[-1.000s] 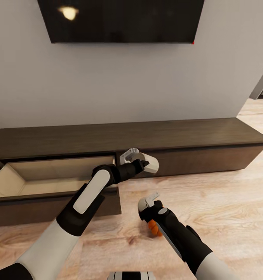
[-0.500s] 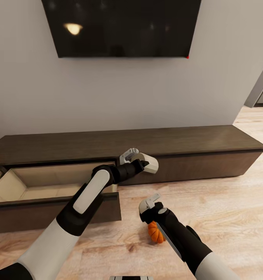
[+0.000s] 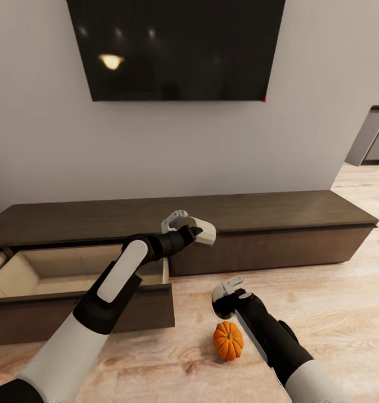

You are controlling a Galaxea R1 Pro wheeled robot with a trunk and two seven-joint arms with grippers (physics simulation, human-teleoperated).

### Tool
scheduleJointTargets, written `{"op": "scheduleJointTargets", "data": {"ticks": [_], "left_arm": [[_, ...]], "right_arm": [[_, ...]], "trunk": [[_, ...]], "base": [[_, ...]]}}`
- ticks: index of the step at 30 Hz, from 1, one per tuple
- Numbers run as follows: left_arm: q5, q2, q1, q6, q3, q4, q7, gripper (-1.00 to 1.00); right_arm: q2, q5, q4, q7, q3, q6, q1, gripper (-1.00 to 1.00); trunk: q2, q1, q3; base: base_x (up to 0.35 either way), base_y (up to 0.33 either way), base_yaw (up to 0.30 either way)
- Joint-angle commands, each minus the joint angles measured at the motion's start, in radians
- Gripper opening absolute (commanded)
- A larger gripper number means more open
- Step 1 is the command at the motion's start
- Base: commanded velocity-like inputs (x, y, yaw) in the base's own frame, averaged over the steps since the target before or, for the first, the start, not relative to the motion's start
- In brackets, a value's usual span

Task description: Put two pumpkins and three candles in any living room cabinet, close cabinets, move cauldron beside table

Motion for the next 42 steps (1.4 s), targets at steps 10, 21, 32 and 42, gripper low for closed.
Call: {"op": "scheduleJointTargets", "data": {"ticks": [10,21,32,42], "left_arm": [[0.005,0.027,-0.009,-0.001,0.035,0.003,0.032,-1.0],[0.056,0.062,0.011,0.174,0.093,0.033,0.375,-1.0],[0.249,0.103,0.03,0.18,0.088,0.208,0.417,-1.0],[0.25,0.115,0.039,0.184,0.101,0.119,0.438,-1.0]], "right_arm": [[-0.01,-0.003,-0.008,0.006,-0.139,0.152,-0.012,-1.0],[-0.015,-0.002,-0.009,0.01,-0.158,0.199,-0.016,-1.0],[-0.02,-0.001,-0.028,0.01,-0.168,0.257,-0.017,-1.0],[-0.095,0.006,-0.256,0.008,-0.164,0.269,-0.023,-1.0]], "trunk": [[0.002,-0.004,0.039],[0.005,-0.009,0.081],[0.008,-0.014,0.109],[0.055,-0.041,0.127]], "base": [[0.0,0.0,0.0],[0.0,0.0,0.0],[0.0,0.0,0.0],[0.0,0.0,0.008]]}}
